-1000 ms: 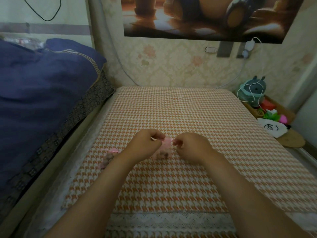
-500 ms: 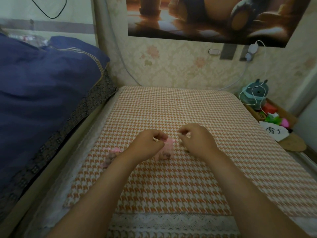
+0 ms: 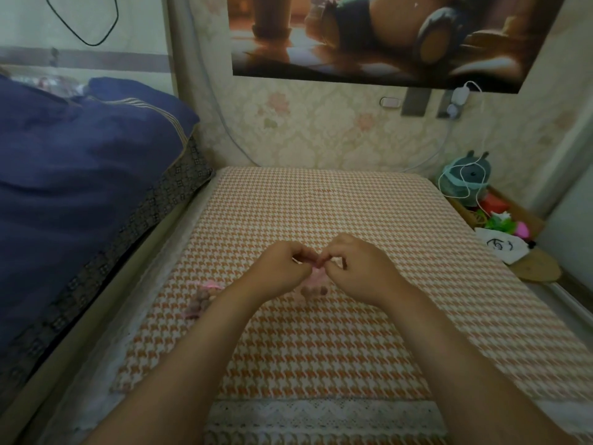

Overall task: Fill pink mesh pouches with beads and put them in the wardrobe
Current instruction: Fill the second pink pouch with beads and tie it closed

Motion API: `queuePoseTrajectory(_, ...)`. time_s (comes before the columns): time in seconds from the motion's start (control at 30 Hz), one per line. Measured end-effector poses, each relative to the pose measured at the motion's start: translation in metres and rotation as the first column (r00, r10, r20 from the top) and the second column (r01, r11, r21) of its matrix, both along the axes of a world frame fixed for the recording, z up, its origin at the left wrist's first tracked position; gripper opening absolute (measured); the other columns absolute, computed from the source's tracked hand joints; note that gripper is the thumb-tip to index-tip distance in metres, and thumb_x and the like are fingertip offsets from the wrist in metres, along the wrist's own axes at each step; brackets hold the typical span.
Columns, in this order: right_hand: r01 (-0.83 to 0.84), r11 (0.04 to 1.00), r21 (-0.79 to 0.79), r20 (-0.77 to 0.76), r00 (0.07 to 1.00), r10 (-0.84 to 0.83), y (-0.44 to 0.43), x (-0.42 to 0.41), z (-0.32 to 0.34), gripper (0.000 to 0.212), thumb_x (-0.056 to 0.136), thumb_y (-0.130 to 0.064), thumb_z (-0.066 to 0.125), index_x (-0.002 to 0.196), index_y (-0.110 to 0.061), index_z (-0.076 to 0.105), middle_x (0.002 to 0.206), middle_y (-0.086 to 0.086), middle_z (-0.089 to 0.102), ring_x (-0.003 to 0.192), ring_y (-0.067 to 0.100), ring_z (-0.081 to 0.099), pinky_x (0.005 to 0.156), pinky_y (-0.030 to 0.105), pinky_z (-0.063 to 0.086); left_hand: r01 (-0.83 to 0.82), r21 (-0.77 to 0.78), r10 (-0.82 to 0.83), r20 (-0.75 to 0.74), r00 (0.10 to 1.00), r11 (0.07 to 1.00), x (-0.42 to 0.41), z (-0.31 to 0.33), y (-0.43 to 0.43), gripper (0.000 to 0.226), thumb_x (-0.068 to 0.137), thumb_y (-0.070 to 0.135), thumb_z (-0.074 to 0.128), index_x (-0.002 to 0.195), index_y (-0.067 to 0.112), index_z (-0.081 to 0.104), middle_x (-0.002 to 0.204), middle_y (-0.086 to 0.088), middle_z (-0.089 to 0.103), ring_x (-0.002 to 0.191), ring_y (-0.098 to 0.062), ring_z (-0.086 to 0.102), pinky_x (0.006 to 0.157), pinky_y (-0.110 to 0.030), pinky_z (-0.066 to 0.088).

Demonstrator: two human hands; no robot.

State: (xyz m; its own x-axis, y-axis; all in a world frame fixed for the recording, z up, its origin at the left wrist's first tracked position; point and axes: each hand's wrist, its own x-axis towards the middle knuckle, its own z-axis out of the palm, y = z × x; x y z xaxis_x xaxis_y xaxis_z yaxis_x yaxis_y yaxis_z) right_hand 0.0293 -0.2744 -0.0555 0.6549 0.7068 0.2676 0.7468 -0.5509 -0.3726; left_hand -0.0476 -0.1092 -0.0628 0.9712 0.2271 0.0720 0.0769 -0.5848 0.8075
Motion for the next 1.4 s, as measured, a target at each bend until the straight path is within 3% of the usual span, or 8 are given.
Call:
queuePoseTrajectory(0.3, 0.083, 0.995, -0.055, -0.063, 0.994, -0.087, -0.042, 0.005, 0.005, 0.015, 0.082, -0.029, 0.063, 0.087, -0.036, 0.076, 0.077, -0.021, 0.067, 0.063, -0.005, 0.054, 0.057, 0.020, 0.038, 0.011, -0.104, -0.005, 0.059, 0.998, 0.995, 0.020, 0.007, -0.022, 0.020, 0.093, 0.012, 0.055, 0.105, 0.017, 0.071, 0.098, 0.005, 0.071, 0.077, -0.009, 0.068, 0.066, -0.025, 0.055)
queuePoseTrajectory(0.4, 0.098, 0.995, -0.029, -0.093, 0.991, -0.100, -0.056, 0.009, 0.001, 0.017, 0.081, -0.028, 0.064, 0.089, -0.036, 0.077, 0.084, -0.021, 0.071, 0.069, -0.004, 0.059, 0.065, 0.024, 0.050, -0.039, 0.084, 0.034, 0.065, 0.997, 0.996, 0.033, -0.006, -0.021, 0.027, 0.092, 0.006, 0.052, 0.104, 0.020, 0.072, 0.101, 0.007, 0.070, 0.082, -0.008, 0.064, 0.067, -0.018, 0.048)
queuePoseTrajectory(0.6, 0.102, 0.995, -0.006, -0.075, 0.992, -0.102, -0.075, 0.015, -0.003, 0.019, 0.083, -0.026, 0.062, 0.093, -0.033, 0.077, 0.086, -0.018, 0.071, 0.069, -0.004, 0.057, 0.067, 0.025, 0.052, 0.020, 0.410, -0.018, -0.009, 1.000, 0.912, 0.057, -0.036, -0.026, 0.043, 0.087, 0.000, 0.051, 0.119, 0.024, 0.068, 0.125, -0.001, 0.058, 0.116, -0.016, 0.055, 0.100, -0.028, 0.044)
queuePoseTrajectory(0.77, 0.100, 0.995, 0.013, -0.079, 0.992, -0.099, -0.080, 0.021, -0.012, 0.018, 0.084, -0.029, 0.061, 0.094, -0.035, 0.076, 0.089, -0.018, 0.070, 0.076, -0.001, 0.059, 0.070, 0.026, 0.053, 0.107, 0.519, -0.068, -0.094, 0.993, 0.848, 0.072, -0.057, -0.031, 0.036, 0.084, 0.018, 0.063, 0.119, 0.023, 0.070, 0.117, -0.004, 0.067, 0.109, -0.022, 0.061, 0.094, -0.031, 0.048)
queuePoseTrajectory(0.9, 0.100, 0.995, 0.014, -0.092, 0.991, -0.098, -0.077, 0.025, -0.014, 0.017, 0.085, -0.030, 0.061, 0.093, -0.035, 0.076, 0.089, -0.018, 0.071, 0.076, 0.000, 0.060, 0.067, 0.024, 0.051, -0.013, 0.418, 0.007, 0.016, 1.000, 0.908, 0.075, -0.061, -0.030, 0.021, 0.081, 0.008, 0.065, 0.096, 0.014, 0.077, 0.096, -0.006, 0.074, 0.089, -0.022, 0.067, 0.080, -0.026, 0.050)
queuePoseTrajectory(1.0, 0.105, 0.994, 0.013, -0.099, 0.990, -0.103, -0.074, 0.027, -0.014, 0.015, 0.086, -0.030, 0.061, 0.089, -0.037, 0.074, 0.087, -0.017, 0.070, 0.070, 0.001, 0.060, 0.063, 0.026, 0.051, -0.047, 0.246, 0.037, 0.048, 0.998, 0.968, 0.072, -0.049, -0.034, 0.024, 0.084, 0.011, 0.070, 0.107, 0.017, 0.070, 0.095, -0.003, 0.070, 0.078, -0.014, 0.063, 0.069, -0.021, 0.050)
queuePoseTrajectory(1.17, 0.116, 0.993, -0.013, -0.082, 0.990, -0.117, -0.073, 0.027, -0.012, 0.015, 0.087, -0.032, 0.060, 0.092, -0.038, 0.073, 0.089, -0.017, 0.070, 0.068, -0.003, 0.056, 0.058, 0.020, 0.041, -0.003, 0.006, 0.002, 0.233, 0.972, 1.000, 0.060, -0.005, -0.057, 0.007, 0.084, 0.021, 0.075, 0.088, 0.022, 0.069, 0.080, 0.009, 0.069, 0.075, -0.001, 0.064, 0.071, -0.014, 0.051)
queuePoseTrajectory(1.4, 0.125, 0.992, -0.005, -0.074, 0.989, -0.125, -0.074, 0.021, -0.009, 0.016, 0.087, -0.033, 0.061, 0.095, -0.035, 0.075, 0.088, -0.014, 0.071, 0.070, 0.002, 0.058, 0.057, 0.021, 0.039, 0.102, 0.198, -0.135, 0.167, 0.977, 0.975, 0.039, -0.003, -0.066, 0.005, 0.087, 0.026, 0.070, 0.091, 0.023, 0.070, 0.098, 0.008, 0.064, 0.093, -0.005, 0.058, 0.083, -0.019, 0.046)
